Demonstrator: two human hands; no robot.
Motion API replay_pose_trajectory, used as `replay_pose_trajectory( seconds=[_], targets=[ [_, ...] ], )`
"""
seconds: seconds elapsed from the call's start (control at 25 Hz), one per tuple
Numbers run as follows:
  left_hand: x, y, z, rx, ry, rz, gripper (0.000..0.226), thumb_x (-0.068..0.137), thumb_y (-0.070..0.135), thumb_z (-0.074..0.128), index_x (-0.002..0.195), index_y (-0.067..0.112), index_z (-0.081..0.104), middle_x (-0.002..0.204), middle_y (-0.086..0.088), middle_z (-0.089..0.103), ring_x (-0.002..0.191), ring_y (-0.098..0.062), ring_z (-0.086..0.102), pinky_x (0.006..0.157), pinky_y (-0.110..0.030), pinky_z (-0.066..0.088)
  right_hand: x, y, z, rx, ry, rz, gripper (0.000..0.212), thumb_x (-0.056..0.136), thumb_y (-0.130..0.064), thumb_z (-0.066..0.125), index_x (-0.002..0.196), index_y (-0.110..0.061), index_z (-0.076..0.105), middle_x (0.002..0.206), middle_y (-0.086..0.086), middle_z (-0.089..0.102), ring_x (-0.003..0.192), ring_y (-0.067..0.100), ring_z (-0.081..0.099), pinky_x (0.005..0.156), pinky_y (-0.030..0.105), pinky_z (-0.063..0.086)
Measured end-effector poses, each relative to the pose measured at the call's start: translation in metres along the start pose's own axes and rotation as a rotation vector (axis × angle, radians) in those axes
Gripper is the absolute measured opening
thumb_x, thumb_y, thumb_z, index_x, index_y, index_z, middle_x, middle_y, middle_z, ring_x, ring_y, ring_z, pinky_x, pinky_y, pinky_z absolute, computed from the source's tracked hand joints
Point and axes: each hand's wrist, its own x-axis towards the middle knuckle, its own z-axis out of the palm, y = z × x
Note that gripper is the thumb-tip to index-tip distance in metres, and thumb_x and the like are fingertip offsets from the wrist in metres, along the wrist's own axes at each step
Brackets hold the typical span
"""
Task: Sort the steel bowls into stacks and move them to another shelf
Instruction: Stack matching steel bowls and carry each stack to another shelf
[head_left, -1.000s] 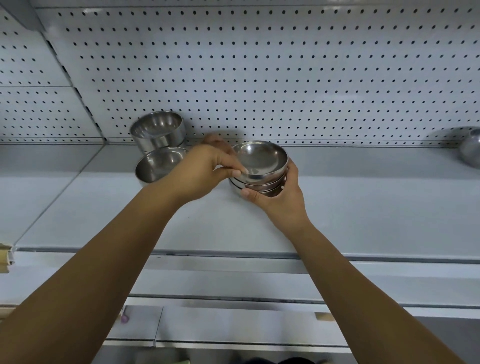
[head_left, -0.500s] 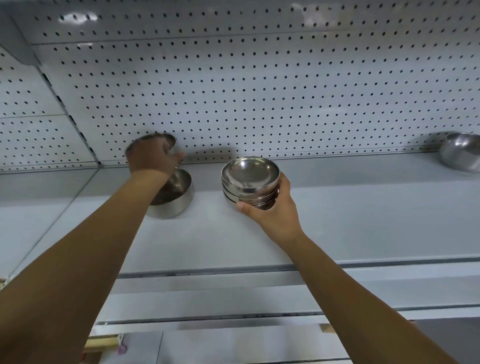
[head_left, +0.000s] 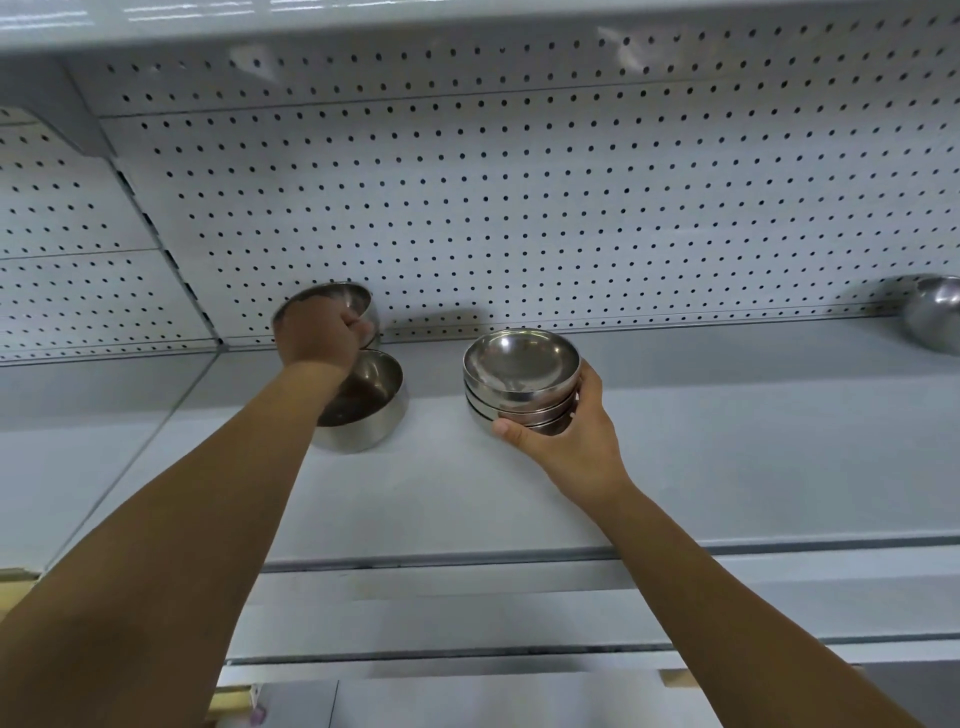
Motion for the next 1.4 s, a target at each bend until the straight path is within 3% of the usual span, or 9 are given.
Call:
replay_pose_trajectory(
  seconds=[0.2, 0.36, 0.6, 0.72, 0.88, 1.0, 1.12, 1.24, 1.4],
  targets=[
    [0.000, -0.003, -0.002, -0.018, 0.003, 0.014, 0.029, 0.091, 0.019, 0.060, 0.064, 0.007, 0.062, 0.062, -0.007, 0.049, 0.065, -0.028, 0.046, 0.066, -0.036, 0.030, 0.001, 0.001, 0.000, -0.003, 0.012, 0.006, 0.103, 0.061, -0.036, 0.099, 0.138, -0.047, 0.033, 0.124, -0.027, 0.057, 0.114, -0.006, 0.060, 0.085, 0.002, 0.048],
    [0.002, 0.000, -0.008, -0.065, 0.056, 0.104, 0.040, 0.092, 0.019, 0.060, 0.053, 0.018, 0.051, 0.054, 0.003, 0.043, 0.060, -0.024, 0.042, 0.079, -0.047, 0.048, 0.003, 0.001, 0.000, 0.013, 0.022, 0.031, 0.108, 0.059, -0.036, 0.100, 0.146, -0.041, 0.035, 0.122, -0.027, 0.057, 0.112, -0.006, 0.061, 0.081, 0.001, 0.047],
    [-0.008, 0.029, -0.016, -0.223, 0.038, 0.277, 0.020, 0.092, 0.033, 0.073, 0.081, 0.017, 0.080, 0.076, -0.004, 0.071, 0.073, -0.024, 0.065, 0.076, -0.030, 0.047, 0.002, 0.003, -0.002, 0.087, 0.090, 0.033, 0.104, 0.061, -0.034, 0.099, 0.145, -0.039, 0.039, 0.120, -0.029, 0.058, 0.102, -0.018, 0.061, 0.082, 0.006, 0.049],
    [-0.018, 0.042, -0.011, -0.266, -0.044, 0.303, 0.008, 0.086, 0.032, 0.079, 0.087, 0.024, 0.081, 0.091, 0.001, 0.062, 0.089, -0.022, 0.058, 0.087, -0.031, 0.046, 0.002, 0.004, -0.002, 0.141, 0.190, 0.039, 0.103, 0.059, -0.037, 0.099, 0.144, -0.040, 0.040, 0.123, -0.024, 0.062, 0.111, -0.006, 0.064, 0.097, 0.023, 0.053],
    [-0.032, 0.054, -0.003, -0.355, -0.212, 0.316, 0.008, 0.086, 0.023, 0.080, 0.093, 0.023, 0.082, 0.085, 0.019, 0.055, 0.090, -0.017, 0.056, 0.087, -0.030, 0.045, 0.002, 0.003, -0.004, 0.188, 0.283, 0.049, 0.105, 0.063, -0.034, 0.099, 0.148, -0.037, 0.038, 0.127, -0.021, 0.062, 0.114, -0.003, 0.063, 0.101, 0.023, 0.051],
    [-0.041, 0.056, 0.008, -0.402, -0.340, 0.312, 0.006, 0.086, 0.018, 0.082, 0.083, 0.023, 0.082, 0.072, 0.018, 0.067, 0.077, -0.011, 0.062, 0.078, -0.030, 0.048, 0.002, 0.004, -0.004, 0.155, 0.283, 0.051, 0.108, 0.062, -0.036, 0.099, 0.149, -0.035, 0.035, 0.131, -0.015, 0.061, 0.118, 0.005, 0.063, 0.101, 0.022, 0.051],
    [-0.045, 0.052, 0.019, -0.462, -0.396, 0.270, 0.021, 0.082, 0.016, 0.084, 0.069, 0.031, 0.077, 0.067, 0.014, 0.070, 0.067, -0.009, 0.060, 0.068, -0.027, 0.043, 0.003, 0.004, -0.004, 0.156, 0.295, 0.056, 0.109, 0.063, -0.036, 0.098, 0.151, -0.034, 0.033, 0.134, -0.014, 0.060, 0.120, 0.006, 0.062, 0.098, 0.018, 0.049],
    [-0.047, 0.050, 0.025, -0.449, -0.407, 0.262, 0.014, 0.083, 0.017, 0.083, 0.072, 0.023, 0.077, 0.069, 0.004, 0.066, 0.067, -0.016, 0.055, 0.066, -0.030, 0.040, 0.003, 0.004, -0.004, 0.136, 0.287, 0.056, 0.111, 0.063, -0.036, 0.098, 0.152, -0.033, 0.033, 0.135, -0.014, 0.060, 0.120, 0.006, 0.061, 0.096, 0.014, 0.048],
    [-0.046, 0.050, 0.026, -0.301, -0.409, 0.268, 0.012, 0.087, 0.023, 0.079, 0.076, 0.027, 0.076, 0.077, 0.005, 0.068, 0.072, -0.015, 0.059, 0.066, -0.027, 0.042, 0.004, 0.004, -0.003, 0.095, 0.278, 0.045, 0.112, 0.061, -0.038, 0.099, 0.151, -0.033, 0.033, 0.134, -0.014, 0.060, 0.120, 0.006, 0.061, 0.103, 0.025, 0.051]
  ],
)
